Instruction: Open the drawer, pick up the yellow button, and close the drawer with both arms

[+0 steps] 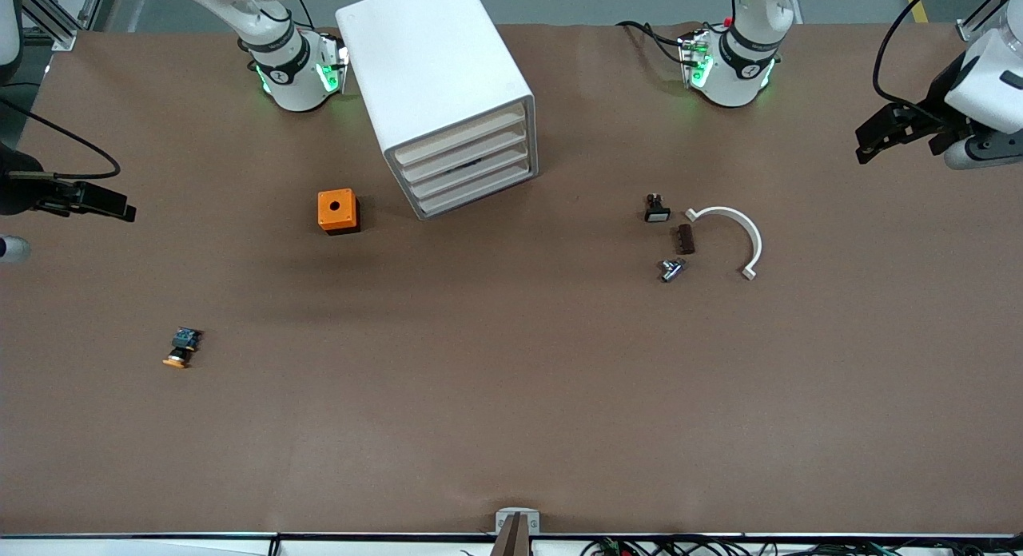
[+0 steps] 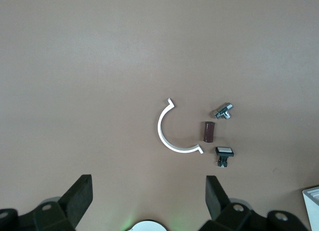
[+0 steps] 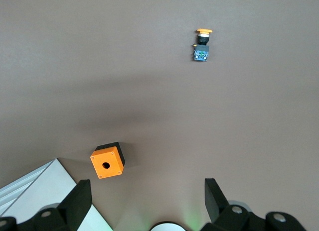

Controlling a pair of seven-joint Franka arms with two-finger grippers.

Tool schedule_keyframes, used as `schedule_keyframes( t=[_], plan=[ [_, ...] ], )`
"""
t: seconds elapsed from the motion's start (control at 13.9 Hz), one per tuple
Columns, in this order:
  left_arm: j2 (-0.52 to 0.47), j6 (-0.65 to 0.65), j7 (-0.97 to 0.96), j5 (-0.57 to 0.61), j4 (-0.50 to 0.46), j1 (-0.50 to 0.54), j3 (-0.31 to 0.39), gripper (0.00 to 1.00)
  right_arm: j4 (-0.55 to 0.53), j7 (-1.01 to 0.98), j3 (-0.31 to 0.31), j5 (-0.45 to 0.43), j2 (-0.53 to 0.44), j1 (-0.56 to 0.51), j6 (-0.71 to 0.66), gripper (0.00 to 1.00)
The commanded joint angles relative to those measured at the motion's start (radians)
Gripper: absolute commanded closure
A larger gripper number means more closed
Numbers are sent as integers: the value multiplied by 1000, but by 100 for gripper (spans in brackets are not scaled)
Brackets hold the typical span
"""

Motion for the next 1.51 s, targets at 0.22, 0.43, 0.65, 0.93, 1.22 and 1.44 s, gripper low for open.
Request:
schedule_keyframes(
  t=[0.22, 0.43, 0.65, 0.93, 1.22, 1.44],
  plan=[
    [-16, 10, 22, -14, -23, -5, -2, 0, -11, 19, -2, 0, -47, 20, -55, 0],
    [-27, 17, 22, -14, -45, -3, -2, 0, -30, 7, -2, 4, -70, 27, -18, 0],
    [-39, 22, 21, -16, -50, -3, -2, 0, -36, -19, -2, -1, -79, 27, -1, 0],
    [-27, 24, 25, -14, -28, -3, -2, 0, -215, -50, -2, -3, -195, 25, 134, 0],
    [19, 16, 24, -14, 28, -5, -2, 0, -240, -47, -5, 10, -216, 22, 158, 0],
    [33, 11, 21, -11, 39, -6, -2, 0, -232, -48, -3, 11, -211, 25, 169, 0]
  ],
)
